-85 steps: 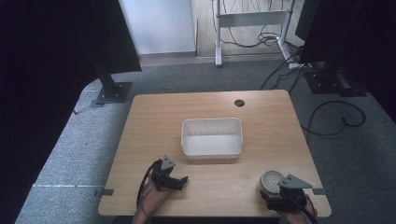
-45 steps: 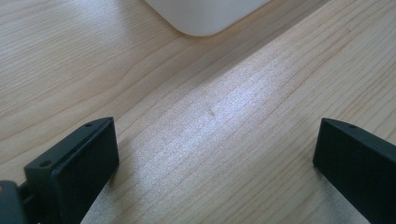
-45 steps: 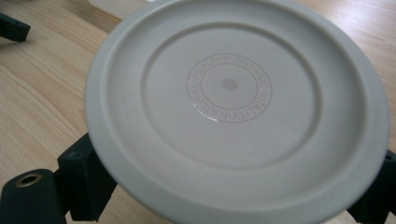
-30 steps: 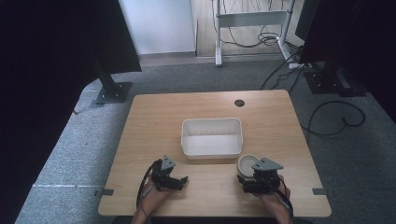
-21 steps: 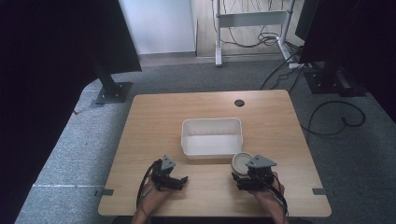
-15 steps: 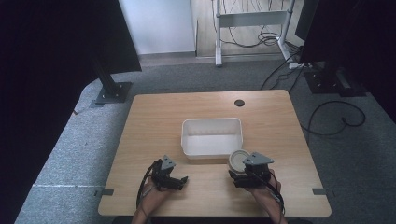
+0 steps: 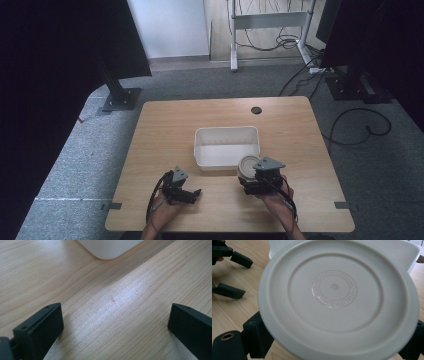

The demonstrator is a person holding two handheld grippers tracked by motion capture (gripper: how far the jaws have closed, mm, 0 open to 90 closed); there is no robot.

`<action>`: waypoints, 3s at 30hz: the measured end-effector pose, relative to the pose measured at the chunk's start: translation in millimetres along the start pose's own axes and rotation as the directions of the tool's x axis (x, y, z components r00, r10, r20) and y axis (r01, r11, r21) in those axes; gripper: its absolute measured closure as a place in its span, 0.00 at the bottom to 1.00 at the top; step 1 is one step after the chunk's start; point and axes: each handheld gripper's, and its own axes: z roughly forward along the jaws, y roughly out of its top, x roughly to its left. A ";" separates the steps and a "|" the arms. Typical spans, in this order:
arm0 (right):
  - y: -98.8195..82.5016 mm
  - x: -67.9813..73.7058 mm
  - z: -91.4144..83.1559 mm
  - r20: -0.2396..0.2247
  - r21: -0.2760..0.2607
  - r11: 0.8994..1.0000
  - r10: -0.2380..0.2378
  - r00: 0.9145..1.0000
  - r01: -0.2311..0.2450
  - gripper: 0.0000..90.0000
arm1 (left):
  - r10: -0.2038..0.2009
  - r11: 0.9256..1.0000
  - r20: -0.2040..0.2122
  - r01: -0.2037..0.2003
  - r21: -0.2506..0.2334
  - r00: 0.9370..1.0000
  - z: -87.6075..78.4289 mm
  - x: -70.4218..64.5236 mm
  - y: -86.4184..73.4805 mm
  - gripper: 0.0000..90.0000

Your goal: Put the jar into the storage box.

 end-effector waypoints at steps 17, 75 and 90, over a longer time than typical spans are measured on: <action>22.3 1.3 22.7 -0.016 0.009 1.000 -0.013 1.000 0.013 0.11 | -0.004 1.000 0.001 0.004 -0.004 1.000 0.3 -0.2 0.0 0.00; 71.3 23.3 112.8 0.002 0.050 0.996 -0.071 0.997 0.071 0.11 | 0.001 1.000 0.004 -0.001 -0.003 1.000 0.1 0.2 -0.1 0.00; 73.3 36.3 141.2 0.001 0.095 0.992 -0.088 0.996 0.087 0.11 | 0.001 1.000 0.006 -0.001 -0.004 1.000 0.1 0.3 -0.2 0.00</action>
